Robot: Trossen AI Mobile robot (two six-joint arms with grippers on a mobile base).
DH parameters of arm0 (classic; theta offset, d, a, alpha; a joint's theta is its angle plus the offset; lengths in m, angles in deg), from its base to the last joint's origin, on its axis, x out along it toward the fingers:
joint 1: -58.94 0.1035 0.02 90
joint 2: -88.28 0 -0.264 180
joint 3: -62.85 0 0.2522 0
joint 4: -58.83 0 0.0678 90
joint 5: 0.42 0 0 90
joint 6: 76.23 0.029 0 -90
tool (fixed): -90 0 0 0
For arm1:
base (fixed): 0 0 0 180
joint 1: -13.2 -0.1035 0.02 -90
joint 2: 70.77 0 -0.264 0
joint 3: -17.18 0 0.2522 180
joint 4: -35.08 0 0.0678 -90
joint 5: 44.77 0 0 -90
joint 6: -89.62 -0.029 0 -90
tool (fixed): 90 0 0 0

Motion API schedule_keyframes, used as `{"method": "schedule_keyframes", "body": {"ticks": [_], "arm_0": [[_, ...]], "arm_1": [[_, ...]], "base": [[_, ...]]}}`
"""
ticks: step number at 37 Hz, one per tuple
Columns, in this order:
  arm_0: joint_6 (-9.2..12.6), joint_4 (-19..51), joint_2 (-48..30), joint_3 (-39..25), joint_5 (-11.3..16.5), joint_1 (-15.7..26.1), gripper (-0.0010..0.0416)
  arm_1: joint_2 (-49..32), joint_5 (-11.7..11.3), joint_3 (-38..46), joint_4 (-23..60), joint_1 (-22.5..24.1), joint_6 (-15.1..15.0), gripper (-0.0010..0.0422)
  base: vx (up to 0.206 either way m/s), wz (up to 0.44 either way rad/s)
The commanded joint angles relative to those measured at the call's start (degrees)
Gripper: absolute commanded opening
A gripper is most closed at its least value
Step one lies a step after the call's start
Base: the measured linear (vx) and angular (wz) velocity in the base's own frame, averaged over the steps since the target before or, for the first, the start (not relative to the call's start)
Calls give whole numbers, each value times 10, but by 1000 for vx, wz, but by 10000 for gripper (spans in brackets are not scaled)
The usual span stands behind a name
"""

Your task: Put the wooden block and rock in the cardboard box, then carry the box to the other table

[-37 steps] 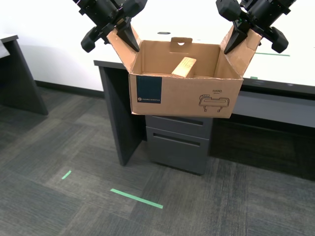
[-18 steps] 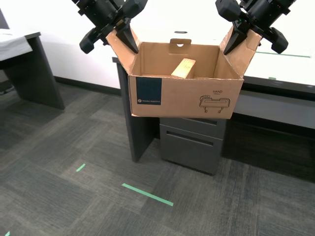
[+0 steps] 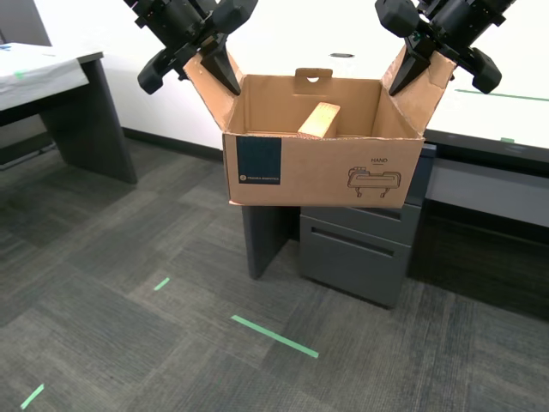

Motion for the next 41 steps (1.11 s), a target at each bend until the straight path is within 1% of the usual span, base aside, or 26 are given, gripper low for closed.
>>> {"method": "schedule_keyframes", "body": {"ticks": [1, 6, 25, 33, 38, 41], "arm_0": [[2, -3, 0, 0, 18, 2, -1], [3, -3, 0, 0, 18, 3, -1], [4, -3, 0, 0, 18, 7, -1], [5, -3, 0, 0, 18, 8, -1], [4, -4, 0, 0, 17, 8, -1], [4, 2, 0, 0, 10, 9, -1]], "arm_1": [[1, 19, 1, -5, 2, -6, -1], [1, 18, 1, -4, 2, -14, -1], [1, 18, 1, -4, 2, -65, -1], [1, 18, 1, -7, 2, -65, -1], [1, 18, 1, -29, 2, -65, -1], [1, 19, 1, -37, 2, -64, -1]], "base": [[0, 233], [-1, 249], [-1, 268], [3, 171], [14, 119], [27, 88]]}}
